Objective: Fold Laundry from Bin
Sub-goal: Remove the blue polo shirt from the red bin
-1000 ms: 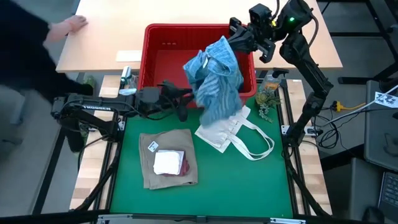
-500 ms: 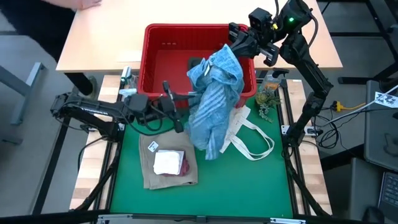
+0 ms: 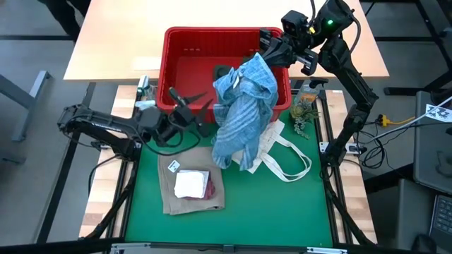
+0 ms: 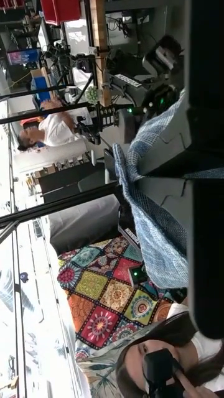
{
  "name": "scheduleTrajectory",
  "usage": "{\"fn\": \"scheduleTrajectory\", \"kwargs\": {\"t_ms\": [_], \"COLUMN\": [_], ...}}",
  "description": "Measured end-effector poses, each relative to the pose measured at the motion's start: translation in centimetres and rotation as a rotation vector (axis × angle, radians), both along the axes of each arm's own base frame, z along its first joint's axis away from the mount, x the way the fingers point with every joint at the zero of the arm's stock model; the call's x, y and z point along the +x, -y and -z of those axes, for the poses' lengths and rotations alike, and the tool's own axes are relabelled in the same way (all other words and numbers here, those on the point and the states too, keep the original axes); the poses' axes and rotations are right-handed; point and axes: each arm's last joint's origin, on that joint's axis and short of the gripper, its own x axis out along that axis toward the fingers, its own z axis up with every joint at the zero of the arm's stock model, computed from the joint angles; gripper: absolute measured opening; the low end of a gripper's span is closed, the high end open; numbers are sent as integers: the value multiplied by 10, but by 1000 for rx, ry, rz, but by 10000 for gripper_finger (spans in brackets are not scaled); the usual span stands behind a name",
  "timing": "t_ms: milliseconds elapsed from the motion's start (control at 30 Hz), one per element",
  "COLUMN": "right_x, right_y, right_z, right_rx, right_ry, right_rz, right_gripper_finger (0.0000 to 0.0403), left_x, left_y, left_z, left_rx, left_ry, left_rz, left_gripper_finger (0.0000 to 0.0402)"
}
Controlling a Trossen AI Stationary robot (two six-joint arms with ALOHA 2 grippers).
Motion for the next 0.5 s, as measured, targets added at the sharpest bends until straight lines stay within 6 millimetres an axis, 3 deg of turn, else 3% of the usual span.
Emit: {"fn": "scheduleTrajectory", "kwargs": {"t_ms": [500], "right_x": [0], "right_y": [0], "right_z": [0], "right_rx": [0], "right_ry": [1], "right_rz": [1], "right_gripper_finger": [3], "left_x": [3], "left_y": [-49], "left_z": [-1], "left_rx": [62], "left_ry": [10], "left_rz": [111], "left_gripper_finger": [124]}}
